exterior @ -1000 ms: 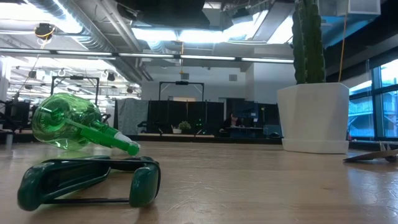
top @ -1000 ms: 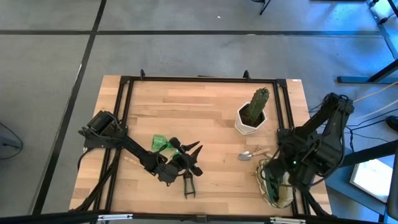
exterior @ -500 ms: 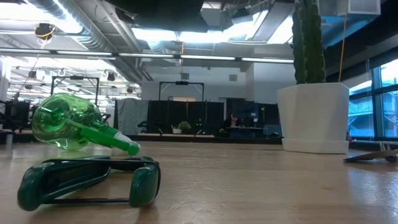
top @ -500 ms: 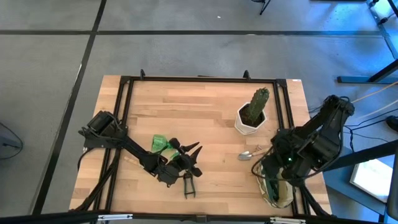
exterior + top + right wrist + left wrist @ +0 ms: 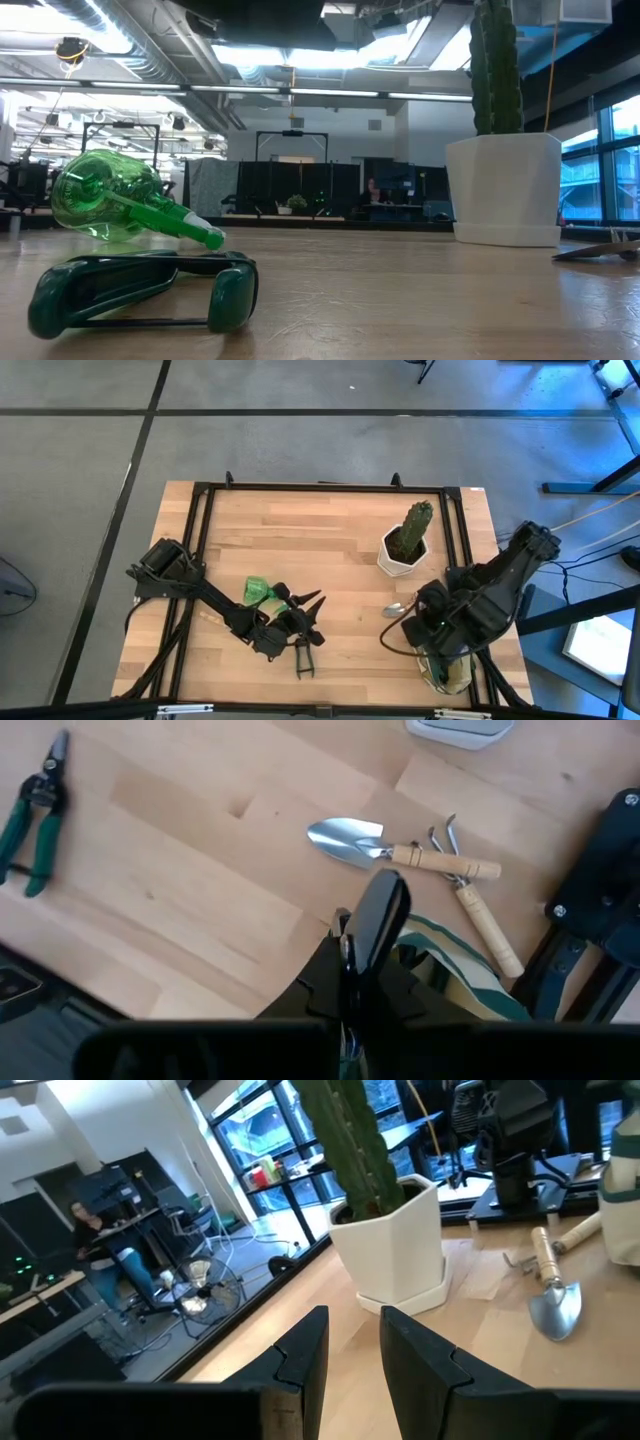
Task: Pick & Place Garden tools in Gardening bag
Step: Put the top grafting pruner into the side pocket of the white bag
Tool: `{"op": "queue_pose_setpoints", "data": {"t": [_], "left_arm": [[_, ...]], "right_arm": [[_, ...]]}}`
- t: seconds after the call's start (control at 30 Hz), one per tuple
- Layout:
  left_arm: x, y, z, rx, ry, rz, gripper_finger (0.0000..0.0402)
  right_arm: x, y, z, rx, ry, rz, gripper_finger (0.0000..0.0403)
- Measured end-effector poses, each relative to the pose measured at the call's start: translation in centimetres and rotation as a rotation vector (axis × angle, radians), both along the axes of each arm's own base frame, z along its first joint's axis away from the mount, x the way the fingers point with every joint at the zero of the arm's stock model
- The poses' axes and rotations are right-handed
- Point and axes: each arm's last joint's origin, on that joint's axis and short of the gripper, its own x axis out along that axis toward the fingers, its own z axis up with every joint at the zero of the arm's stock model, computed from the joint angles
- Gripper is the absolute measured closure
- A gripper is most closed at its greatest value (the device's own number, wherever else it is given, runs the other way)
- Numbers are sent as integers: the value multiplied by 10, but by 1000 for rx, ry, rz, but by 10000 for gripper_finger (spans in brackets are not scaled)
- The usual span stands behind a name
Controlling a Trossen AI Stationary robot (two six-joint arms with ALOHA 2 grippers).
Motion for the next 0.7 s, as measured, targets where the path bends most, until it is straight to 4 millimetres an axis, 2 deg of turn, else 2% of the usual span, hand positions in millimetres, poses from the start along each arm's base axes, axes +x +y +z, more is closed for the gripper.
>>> {"op": "queue_pose_setpoints", "data": {"t": [0.33,0.7], "left_arm": [[0,0,0,-2,0,-10,313],[0,-1,0,-13,-5,-29,313]], "right_arm": [[8,9,-13,-39,28,-24,389],[9,8,-8,-56,-17,-21,389]]}}
